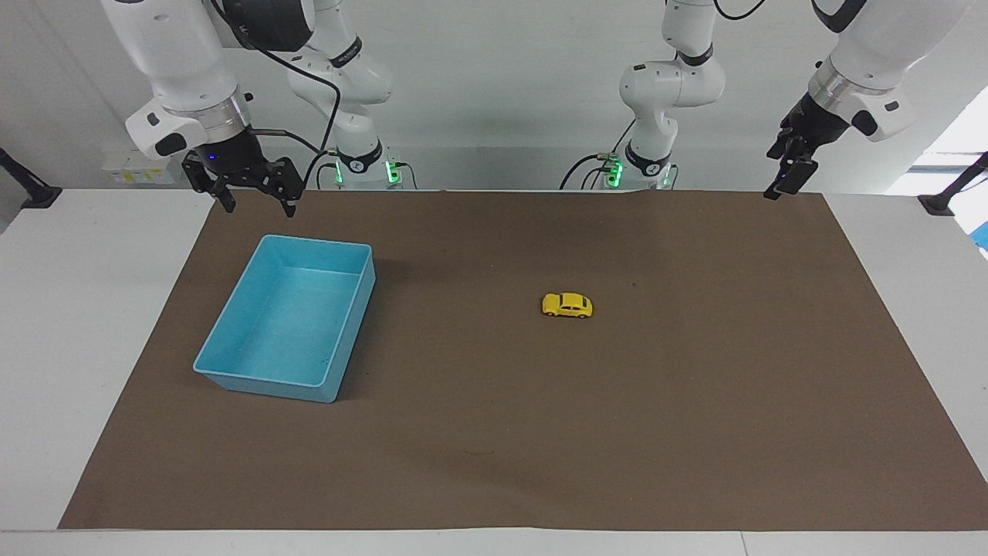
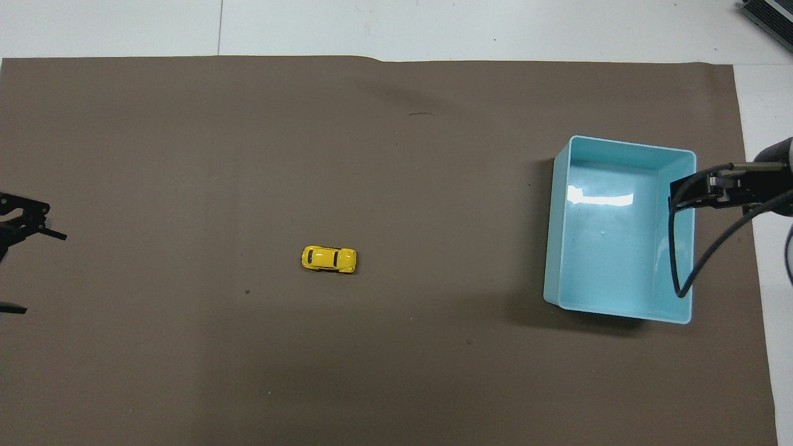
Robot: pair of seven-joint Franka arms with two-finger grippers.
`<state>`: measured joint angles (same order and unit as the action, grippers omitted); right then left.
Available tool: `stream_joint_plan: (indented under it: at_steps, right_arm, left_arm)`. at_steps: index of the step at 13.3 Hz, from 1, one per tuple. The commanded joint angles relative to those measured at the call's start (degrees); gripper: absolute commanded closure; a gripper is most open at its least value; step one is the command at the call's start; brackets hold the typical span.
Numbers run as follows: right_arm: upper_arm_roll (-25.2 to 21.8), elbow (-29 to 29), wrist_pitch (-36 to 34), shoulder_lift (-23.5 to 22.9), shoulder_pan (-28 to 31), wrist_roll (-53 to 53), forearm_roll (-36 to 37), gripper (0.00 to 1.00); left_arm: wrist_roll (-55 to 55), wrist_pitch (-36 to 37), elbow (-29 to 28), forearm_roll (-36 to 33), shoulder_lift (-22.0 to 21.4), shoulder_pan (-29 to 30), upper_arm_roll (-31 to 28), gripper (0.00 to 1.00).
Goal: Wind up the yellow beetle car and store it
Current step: 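Reach the left gripper over the yellow toy car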
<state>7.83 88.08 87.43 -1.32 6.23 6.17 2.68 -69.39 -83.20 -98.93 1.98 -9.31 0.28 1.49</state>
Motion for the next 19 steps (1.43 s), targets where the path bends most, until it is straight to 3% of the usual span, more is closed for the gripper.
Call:
stream_joint_plan:
  at_steps: [1,6,8,14,17,19]
  right_arm:
    - [0.6,0.2,0.6,0.2,1.1,-1.4,-1.3,0.0]
    - [0.6,0.2,0.6,0.2,1.1,-1.4,-1.3,0.0]
    - [0.6,0.2,0.6,0.2,1.1,-1.4,-1.3,0.0]
    - [0.6,0.2,0.6,0.2,1.1,-1.4,-1.3,0.0]
    - [0.6,0.2,0.6,0.2,1.1,-1.4,-1.3,0.0]
    - [0.6,0.2,0.6,0.2,1.1,-1.4,-1.3,0.0]
  left_arm:
    - [-6.0,-3.8,-3.3,0.7,-0.6,-2.6,0.3,0.0]
    - [-24.4,-12.3,-7.9,0.5,1.0,-11.6,0.3,0.0]
    - [-26.7,-16.8,-9.4,0.5,1.1,-12.9,0.4,0.0]
    - [-39.7,-24.8,-9.8,0.4,8.3,-19.9,0.3,0.0]
    - [-45.6,-29.0,-11.2,0.4,9.1,-20.7,0.4,0.0]
    - [-47.4,-31.3,-11.9,0.3,13.5,-24.1,0.3,0.0]
